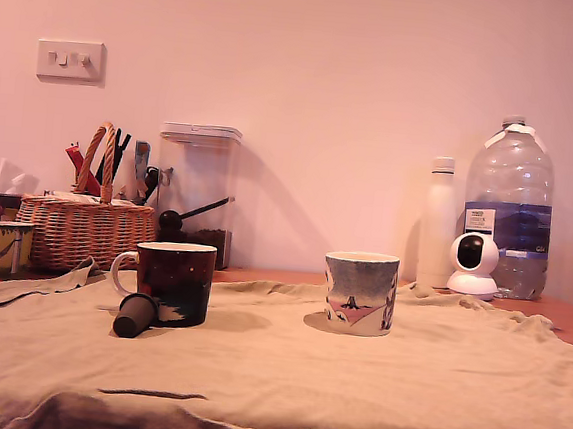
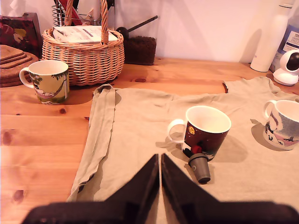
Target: Pick up the coffee capsules on the table and drop them inside the coffee cup
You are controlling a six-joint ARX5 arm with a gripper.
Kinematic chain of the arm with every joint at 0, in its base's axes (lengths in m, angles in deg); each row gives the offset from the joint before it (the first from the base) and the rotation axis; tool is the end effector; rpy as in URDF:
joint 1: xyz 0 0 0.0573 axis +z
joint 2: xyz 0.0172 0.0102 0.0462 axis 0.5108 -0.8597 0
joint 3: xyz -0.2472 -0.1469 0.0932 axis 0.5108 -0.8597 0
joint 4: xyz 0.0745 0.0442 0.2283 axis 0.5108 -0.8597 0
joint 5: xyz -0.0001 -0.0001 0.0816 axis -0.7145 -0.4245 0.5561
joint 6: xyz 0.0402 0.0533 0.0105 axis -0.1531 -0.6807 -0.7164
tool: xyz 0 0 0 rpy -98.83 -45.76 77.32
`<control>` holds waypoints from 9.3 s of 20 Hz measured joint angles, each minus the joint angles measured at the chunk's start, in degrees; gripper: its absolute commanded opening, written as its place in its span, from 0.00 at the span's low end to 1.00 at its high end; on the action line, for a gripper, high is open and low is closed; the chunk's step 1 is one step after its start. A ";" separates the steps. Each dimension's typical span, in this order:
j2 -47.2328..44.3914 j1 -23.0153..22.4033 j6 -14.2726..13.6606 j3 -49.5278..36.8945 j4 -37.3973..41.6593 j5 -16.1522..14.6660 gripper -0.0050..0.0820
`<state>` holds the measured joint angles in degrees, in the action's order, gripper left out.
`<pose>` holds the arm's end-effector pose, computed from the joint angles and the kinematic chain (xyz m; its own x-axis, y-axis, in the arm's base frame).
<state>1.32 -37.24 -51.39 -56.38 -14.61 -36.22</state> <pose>0.0802 -0.0144 0.2224 0.9500 -0.2096 -0.2316 0.1653 0.9664 -0.1967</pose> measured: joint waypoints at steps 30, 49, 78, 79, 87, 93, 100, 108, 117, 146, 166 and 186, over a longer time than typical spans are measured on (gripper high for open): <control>-7.98 -4.42 5.70 -0.24 11.54 -5.70 0.67; -35.63 -13.64 0.85 -8.17 49.48 3.32 0.67; -78.44 -17.44 -0.68 -2.86 76.37 3.28 0.67; -79.14 -17.44 -0.83 -1.77 75.78 3.28 0.67; -88.35 -17.44 -0.87 7.23 70.99 2.58 0.67; -90.75 -17.44 -0.87 12.96 64.15 2.51 0.67; -90.77 -17.44 -0.87 15.15 59.52 3.08 0.41; -90.77 -17.44 -0.87 15.15 59.06 3.72 0.32; -90.75 -17.44 -3.87 15.12 63.54 -13.27 0.32; -81.33 -12.83 -5.11 36.00 27.26 -6.08 0.32; -81.33 -12.83 -7.41 37.86 20.96 -5.64 0.47; -74.14 -12.83 -7.48 37.86 17.77 -5.70 0.04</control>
<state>-72.82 -50.07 -58.87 -18.52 3.16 -41.93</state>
